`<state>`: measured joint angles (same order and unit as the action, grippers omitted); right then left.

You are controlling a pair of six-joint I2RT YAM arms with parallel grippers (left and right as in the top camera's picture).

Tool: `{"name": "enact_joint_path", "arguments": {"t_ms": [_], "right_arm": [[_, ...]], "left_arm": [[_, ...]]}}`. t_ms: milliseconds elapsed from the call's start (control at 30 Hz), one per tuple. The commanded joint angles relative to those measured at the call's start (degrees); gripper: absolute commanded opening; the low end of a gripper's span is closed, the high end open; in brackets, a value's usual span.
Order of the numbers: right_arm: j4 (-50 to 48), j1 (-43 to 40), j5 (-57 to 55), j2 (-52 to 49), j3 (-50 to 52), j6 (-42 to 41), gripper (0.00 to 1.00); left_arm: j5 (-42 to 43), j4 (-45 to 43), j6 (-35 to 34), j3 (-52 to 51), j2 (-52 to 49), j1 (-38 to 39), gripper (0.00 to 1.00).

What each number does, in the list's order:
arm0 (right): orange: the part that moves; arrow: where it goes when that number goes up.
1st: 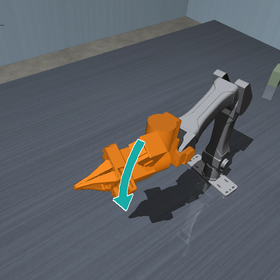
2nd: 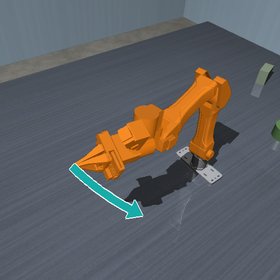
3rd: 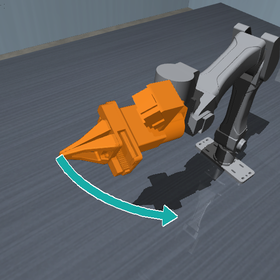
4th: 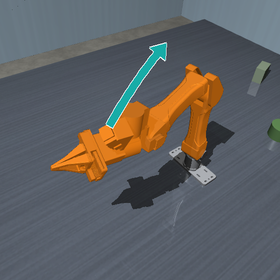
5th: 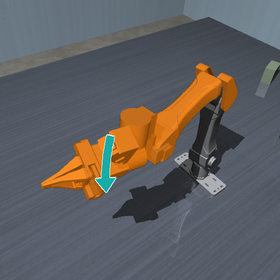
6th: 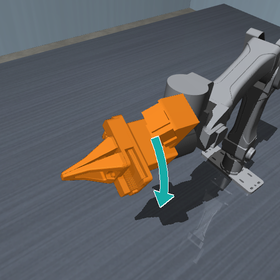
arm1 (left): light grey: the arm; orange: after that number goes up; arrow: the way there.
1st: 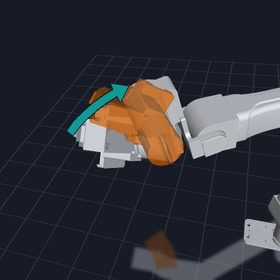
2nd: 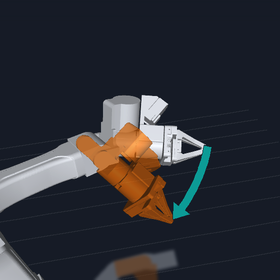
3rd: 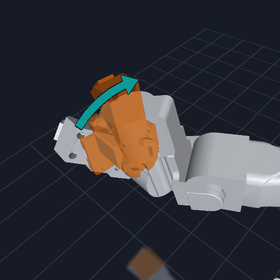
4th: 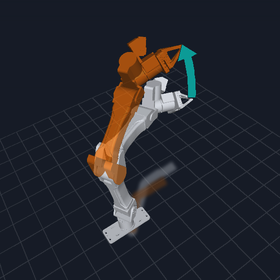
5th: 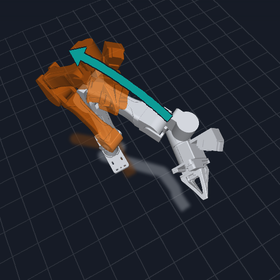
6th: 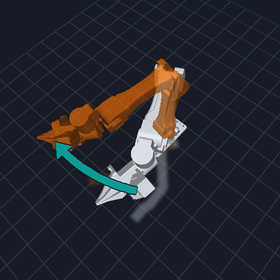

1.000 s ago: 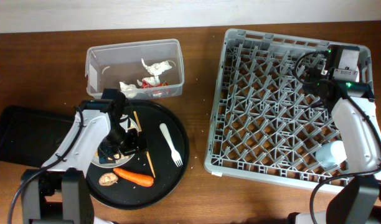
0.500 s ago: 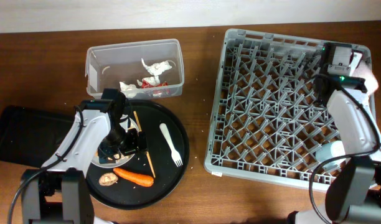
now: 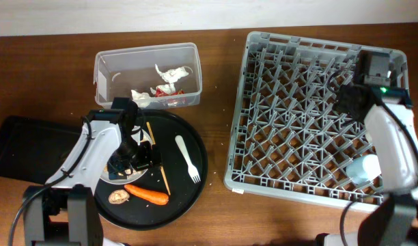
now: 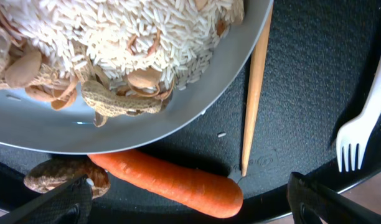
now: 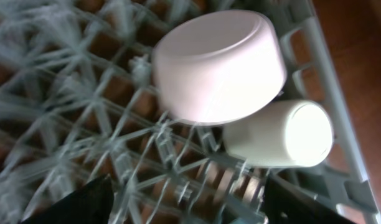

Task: Sort waste into correct bins and load items into the dishwasher rack
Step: 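Release the bowl and move the right gripper toward the rack's front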

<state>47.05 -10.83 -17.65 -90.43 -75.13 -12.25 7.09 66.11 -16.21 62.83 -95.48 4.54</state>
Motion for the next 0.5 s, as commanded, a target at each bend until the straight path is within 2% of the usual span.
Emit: {"name": "enact_joint_path", "arguments": {"t_ms": [0,67,133,233,333,400,467], "right_arm": [[6.5,-0.1,15.8,6.5,-1.3,-0.7,0.98],[13.7,-0.1,27.6,8.5,-1.3,4.4,0.98],[22.3,-0.1,31.1,8.9,-1.3,4.5,0.98],[29.3,-0.1,31.2,10.7,-1.0,4.9,1.00],[29.9,-0.1,31.2,19.4,1.1,4.3,0.97],[29.3,-0.1,31.0,25.4,3.7,4.5,1.00],[31.5,-0.1,31.9,27.3,5.9,4.5,0.98]], "left_arm": [[0.6,-0.1,0.9,0.0,0.0,0.2,0.99],[0.6,-0.1,0.9,0.0,0.0,0.2,0.99],[0.6,-0.1,0.9,0.0,0.0,0.2,0.99],[0.6,-0.1,0.9,0.0,0.0,0.2,0.99],[0.6,-0.1,0.9,0.0,0.0,0.2,0.99],[0.6,-0.5,0.9,0.0,0.0,0.2,0.99],[0.6,-1.2,0.9,0.0,0.0,0.2,0.99]]}}
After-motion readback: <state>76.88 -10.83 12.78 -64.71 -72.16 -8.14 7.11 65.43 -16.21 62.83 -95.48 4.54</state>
